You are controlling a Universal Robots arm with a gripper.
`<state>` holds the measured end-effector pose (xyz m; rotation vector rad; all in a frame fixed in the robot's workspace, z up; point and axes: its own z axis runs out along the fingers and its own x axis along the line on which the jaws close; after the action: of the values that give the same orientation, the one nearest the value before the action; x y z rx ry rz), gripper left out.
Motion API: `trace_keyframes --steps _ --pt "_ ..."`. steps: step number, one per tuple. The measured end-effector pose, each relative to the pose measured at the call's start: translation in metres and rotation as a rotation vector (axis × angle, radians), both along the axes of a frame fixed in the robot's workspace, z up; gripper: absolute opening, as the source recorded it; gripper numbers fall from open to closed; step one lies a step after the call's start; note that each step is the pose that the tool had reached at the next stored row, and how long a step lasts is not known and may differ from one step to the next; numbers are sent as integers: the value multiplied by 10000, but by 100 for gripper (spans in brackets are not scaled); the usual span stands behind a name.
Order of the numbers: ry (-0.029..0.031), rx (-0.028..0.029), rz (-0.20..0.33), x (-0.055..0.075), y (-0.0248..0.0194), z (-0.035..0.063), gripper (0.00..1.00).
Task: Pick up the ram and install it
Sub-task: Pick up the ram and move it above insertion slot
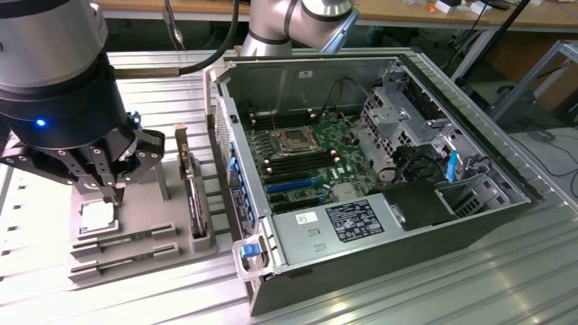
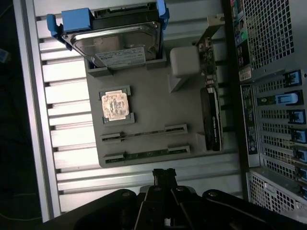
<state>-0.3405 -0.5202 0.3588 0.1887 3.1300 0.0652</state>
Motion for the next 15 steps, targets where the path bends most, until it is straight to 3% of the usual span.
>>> trace_keyframes --steps 5,7,9,10,13,15 --pt "6 0 0 0 -5 -151 11" --pt "11 0 0 0 -8 -238 24" --pt "17 -2 1 1 -12 -266 25" --pt "16 -1 9 -2 -13 -271 31" --pt "16 -1 728 -5 -12 -299 31" --pt "16 -2 1547 -5 -12 -331 31"
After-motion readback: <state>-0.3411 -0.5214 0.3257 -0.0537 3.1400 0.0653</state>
